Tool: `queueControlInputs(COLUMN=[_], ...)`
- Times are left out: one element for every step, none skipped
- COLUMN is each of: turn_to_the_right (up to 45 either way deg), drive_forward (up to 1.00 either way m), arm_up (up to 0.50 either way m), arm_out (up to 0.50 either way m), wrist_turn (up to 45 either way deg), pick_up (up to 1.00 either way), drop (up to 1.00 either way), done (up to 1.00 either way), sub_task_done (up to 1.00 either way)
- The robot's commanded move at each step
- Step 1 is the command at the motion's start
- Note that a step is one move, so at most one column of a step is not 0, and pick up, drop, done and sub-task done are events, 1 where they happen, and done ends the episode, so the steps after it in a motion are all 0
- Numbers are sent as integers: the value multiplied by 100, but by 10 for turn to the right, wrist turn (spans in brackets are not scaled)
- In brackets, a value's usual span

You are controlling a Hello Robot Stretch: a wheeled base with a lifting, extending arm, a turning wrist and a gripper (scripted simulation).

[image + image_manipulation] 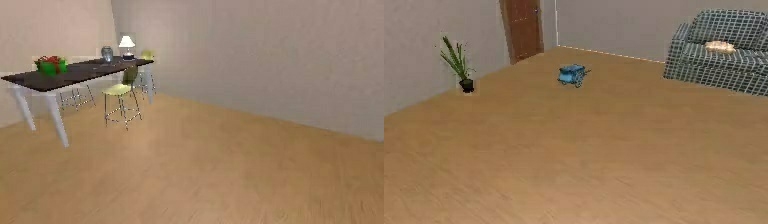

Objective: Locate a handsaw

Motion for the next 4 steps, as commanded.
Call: queueControlInputs(turn_to_the_right=[450,450,450,360], drive_forward=[0,0,0,0], arm_up=[0,0,0,0], arm_out=[0,0,0,0], wrist_turn=[0,0,0,0], pick_up=[0,0,0,0], drop=[0,0,0,0], done=[0,0,0,0], sub_task_done=[0,0,0,0])
